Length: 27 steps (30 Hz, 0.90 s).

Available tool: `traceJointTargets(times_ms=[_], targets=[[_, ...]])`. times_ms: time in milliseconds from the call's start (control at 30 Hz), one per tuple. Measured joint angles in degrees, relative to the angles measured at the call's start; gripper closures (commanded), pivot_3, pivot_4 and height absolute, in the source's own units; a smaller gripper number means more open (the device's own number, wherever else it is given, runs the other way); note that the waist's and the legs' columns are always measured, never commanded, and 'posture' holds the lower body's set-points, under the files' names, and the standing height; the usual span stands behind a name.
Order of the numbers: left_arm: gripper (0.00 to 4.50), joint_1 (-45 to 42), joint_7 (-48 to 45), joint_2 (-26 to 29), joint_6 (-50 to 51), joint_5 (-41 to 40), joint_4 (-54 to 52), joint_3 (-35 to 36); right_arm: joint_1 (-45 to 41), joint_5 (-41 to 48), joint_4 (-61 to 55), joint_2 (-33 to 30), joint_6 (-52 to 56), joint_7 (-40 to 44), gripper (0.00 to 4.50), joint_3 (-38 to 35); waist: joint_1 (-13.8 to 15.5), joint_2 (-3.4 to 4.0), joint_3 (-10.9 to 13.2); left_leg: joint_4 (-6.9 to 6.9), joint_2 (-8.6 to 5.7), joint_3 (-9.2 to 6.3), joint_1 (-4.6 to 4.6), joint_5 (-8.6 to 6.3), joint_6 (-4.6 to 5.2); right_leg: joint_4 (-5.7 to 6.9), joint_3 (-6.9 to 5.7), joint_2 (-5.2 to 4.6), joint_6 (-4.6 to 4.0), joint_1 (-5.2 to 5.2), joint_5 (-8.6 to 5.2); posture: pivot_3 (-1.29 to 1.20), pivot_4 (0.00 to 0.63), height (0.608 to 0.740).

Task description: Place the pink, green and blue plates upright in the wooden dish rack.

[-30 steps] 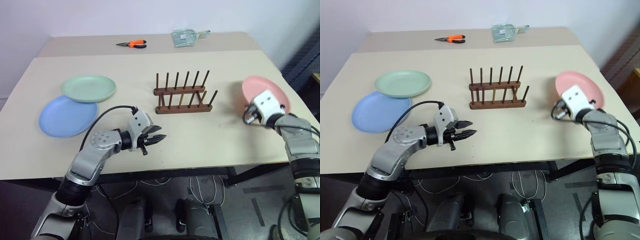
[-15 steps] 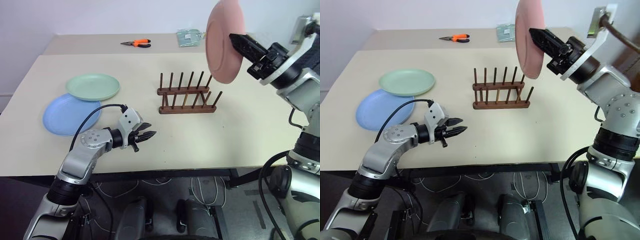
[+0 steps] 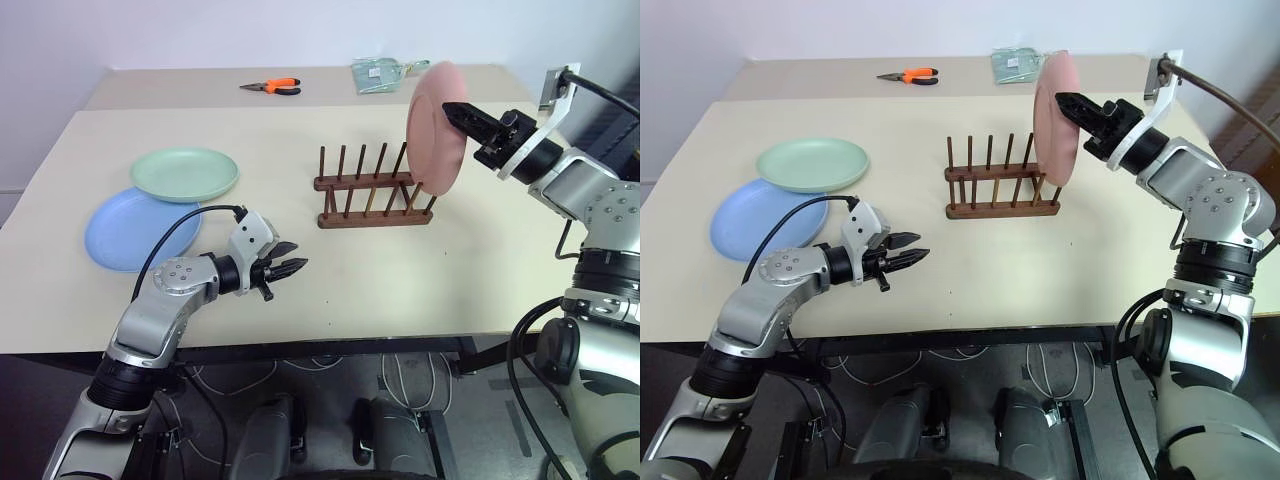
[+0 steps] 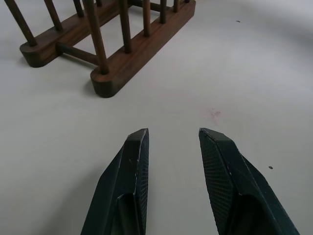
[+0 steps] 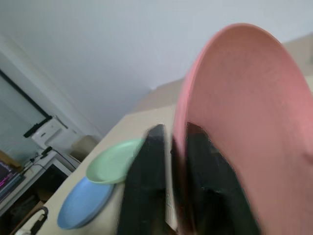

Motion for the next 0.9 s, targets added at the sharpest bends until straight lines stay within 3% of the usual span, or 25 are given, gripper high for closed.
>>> traceJointTargets(times_ms=[67, 167, 233, 367, 533, 767, 900], targets=[[2.07, 0.2, 0.2, -0.5, 0.1, -0.8, 0.0, 0.4, -0.7, -2.2, 0.2, 0.1, -2.1, 0.1, 1.53, 0.8, 0.0, 0.00, 0.0, 0.00, 0.00, 0.00, 0.00, 0.00, 0.00, 0.00, 0.00, 0.00, 0.01, 0.00, 0.00, 0.00, 0.150, 0.740], [0.57, 0.5, 1.1, -1.7, 0.3, -2.4, 0.0, 2.3, -0.9, -9.8, 0.3, 0.1, -10.1, 0.0, 1.47, 4.2, -0.1, 0.01, 0.0, 0.00, 0.00, 0.00, -0.01, 0.00, -0.01, 0.00, 0.01, 0.00, 0.03, -0.02, -0.01, 0.00, 0.150, 0.740], [0.05, 0.3, 3.4, -3.4, 0.3, -3.3, 0.1, 4.8, -0.8, -15.7, 0.1, -0.2, -17.0, 0.3, 1.47, 6.7, -0.1, 0.01, 0.0, 0.00, 0.00, 0.01, -0.02, 0.00, -0.01, 0.01, 0.03, 0.01, 0.04, -0.04, -0.02, 0.00, 0.150, 0.740], [0.05, -4.2, 14.2, -9.2, 0.2, -5.2, 1.4, 14.7, -0.8, -25.0, -1.7, -1.4, -29.8, 0.3, 1.47, 8.6, 0.1, -0.01, 0.0, 0.01, 0.00, 0.00, -0.04, 0.01, -0.02, 0.01, 0.02, 0.02, 0.10, -0.03, 0.00, 0.00, 0.150, 0.740], [0.00, -14.9, 35.5, -11.2, 4.0, -3.1, 5.4, 27.5, 1.1, -26.8, -10.9, -5.7, -34.6, 7.3, 0.08, 9.0, 0.1, -0.07, 0.0, -0.01, -0.02, -0.02, -0.02, 0.01, -0.01, -0.01, 0.02, 0.04, 0.15, 0.00, 0.00, 0.00, 0.150, 0.740], [0.00, -21.8, 55.2, -12.4, 19.1, 0.2, 9.5, 37.1, 12.1, -18.9, -33.2, -7.5, -23.6, 19.6, 0.08, 18.1, 0.2, -0.21, 0.1, 0.03, -0.01, -0.06, 0.03, 0.01, -0.01, -0.01, 0.00, 0.03, 0.18, 0.07, 0.02, 0.00, 0.150, 0.740], [0.00, -25.0, 59.9, -12.9, 25.9, 0.1, 13.1, 41.8, 14.5, -18.7, -36.9, -6.7, -21.5, 20.4, 0.08, 21.5, 0.5, -0.40, 0.2, 0.04, -0.09, -0.10, 0.01, 0.00, -0.02, -0.01, -0.02, -0.02, 0.21, 0.08, 0.03, 0.00, 0.150, 0.740]])
